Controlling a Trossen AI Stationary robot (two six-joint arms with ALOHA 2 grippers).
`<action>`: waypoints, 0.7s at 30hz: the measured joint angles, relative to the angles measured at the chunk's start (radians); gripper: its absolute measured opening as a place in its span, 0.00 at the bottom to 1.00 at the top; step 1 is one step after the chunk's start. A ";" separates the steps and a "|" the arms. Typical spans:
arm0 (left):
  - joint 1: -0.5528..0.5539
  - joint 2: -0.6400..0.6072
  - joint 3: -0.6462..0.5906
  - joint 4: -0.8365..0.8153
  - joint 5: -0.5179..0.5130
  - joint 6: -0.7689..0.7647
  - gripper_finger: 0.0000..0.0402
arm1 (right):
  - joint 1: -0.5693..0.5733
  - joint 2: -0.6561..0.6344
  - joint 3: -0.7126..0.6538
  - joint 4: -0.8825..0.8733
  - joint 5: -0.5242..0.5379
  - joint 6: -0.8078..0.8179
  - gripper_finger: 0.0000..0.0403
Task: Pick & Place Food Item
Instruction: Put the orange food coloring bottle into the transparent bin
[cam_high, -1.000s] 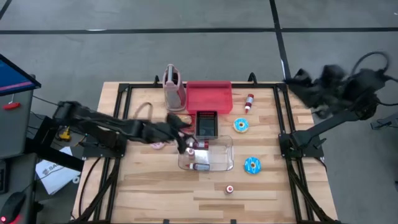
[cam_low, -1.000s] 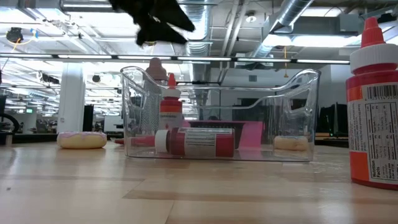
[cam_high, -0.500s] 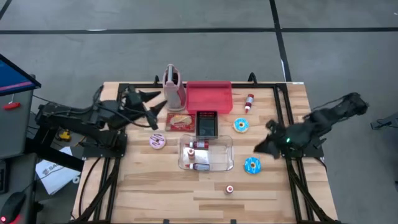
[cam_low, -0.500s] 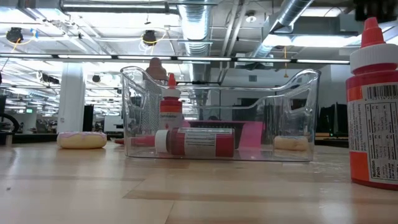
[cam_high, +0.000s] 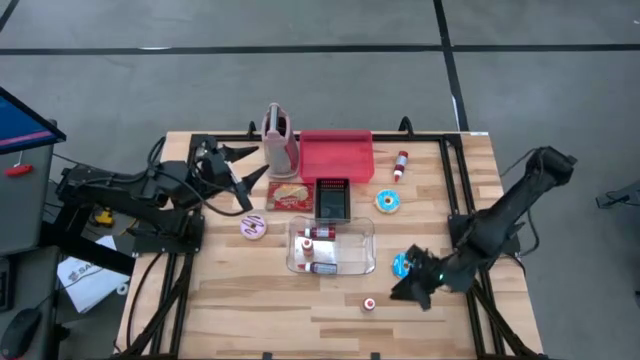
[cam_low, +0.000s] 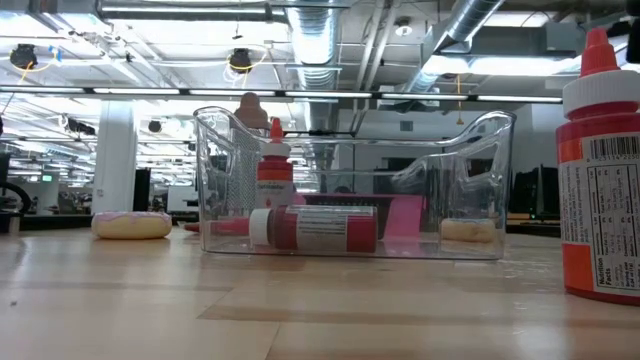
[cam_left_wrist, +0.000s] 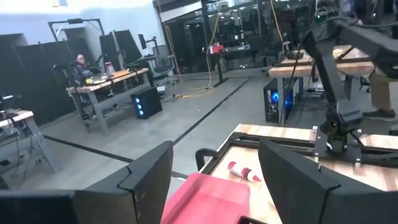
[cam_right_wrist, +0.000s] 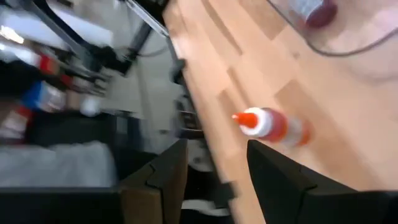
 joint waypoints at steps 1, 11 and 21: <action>0.000 0.001 0.000 0.002 0.000 0.006 0.59 | 0.003 0.035 0.024 -0.002 0.014 -0.047 0.40; -0.006 -0.001 0.000 -0.014 0.015 0.017 0.58 | 0.027 0.328 0.279 -0.227 0.027 -0.363 0.47; -0.079 0.010 0.000 -0.018 0.002 0.017 0.58 | 0.025 0.488 0.326 -0.279 0.097 -0.440 0.57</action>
